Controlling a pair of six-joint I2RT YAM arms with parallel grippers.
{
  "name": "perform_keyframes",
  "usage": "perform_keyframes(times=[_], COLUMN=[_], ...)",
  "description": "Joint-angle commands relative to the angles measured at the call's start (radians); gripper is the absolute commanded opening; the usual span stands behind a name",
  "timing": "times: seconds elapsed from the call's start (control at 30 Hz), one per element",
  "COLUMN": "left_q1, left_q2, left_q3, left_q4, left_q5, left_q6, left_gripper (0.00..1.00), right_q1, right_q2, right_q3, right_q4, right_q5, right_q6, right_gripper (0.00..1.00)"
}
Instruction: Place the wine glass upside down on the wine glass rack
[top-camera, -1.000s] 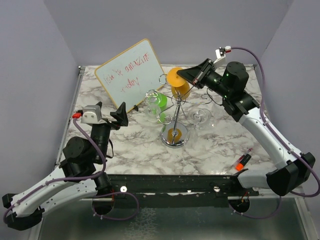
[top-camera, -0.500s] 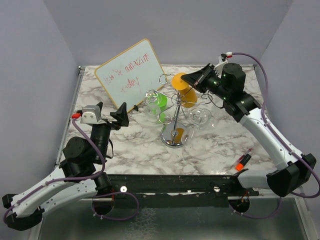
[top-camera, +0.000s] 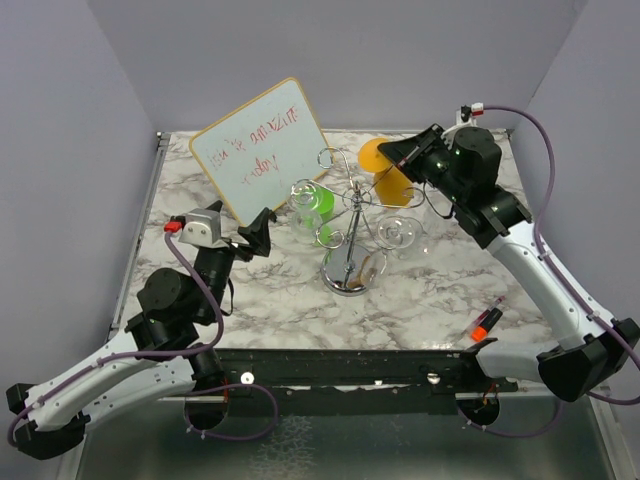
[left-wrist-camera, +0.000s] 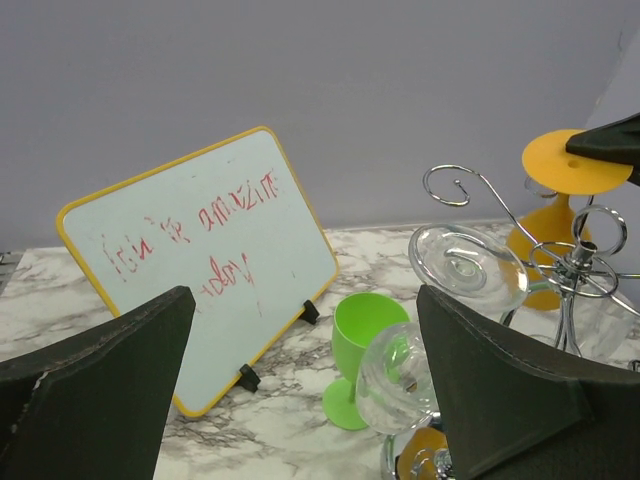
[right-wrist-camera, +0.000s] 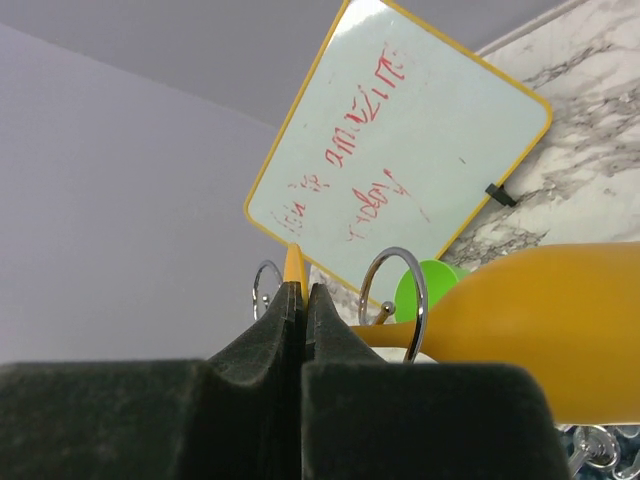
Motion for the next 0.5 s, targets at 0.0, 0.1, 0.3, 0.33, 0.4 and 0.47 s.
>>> perform_keyframes(times=[0.0,0.1,0.3,0.33,0.4,0.47], left_q1=[0.008,0.008,0.008,0.008,0.009,0.009], left_q2=[-0.004,0.001,0.081,0.087,0.092,0.097], left_q3=[-0.015,-0.013,0.072,0.076,0.08,0.089], left_q4=[0.033,0.037,-0.078,-0.088,-0.099,-0.115], left_q5=[0.025,0.019,-0.001,-0.001,-0.001,-0.001], left_q6=[0.033,0.02,-0.007,-0.008,-0.015,-0.027], left_gripper=[0.95,0.97,0.99,0.99,0.99,0.99], right_q1=[0.0,-0.001,0.001,0.001,0.0,0.001], right_q2=[-0.009,-0.002,0.005,0.009,0.023,0.039], right_q3=[0.043,0.047,0.042,0.042,0.049,0.056], right_q4=[0.003,0.008,0.053,0.062,0.068,0.075], right_q5=[0.1,0.122,0.136,0.134,0.13,0.119], right_q6=[-0.049,-0.062,-0.088,-0.096,-0.106,-0.117], right_gripper=[0.01,0.01,0.01,0.01,0.01,0.02])
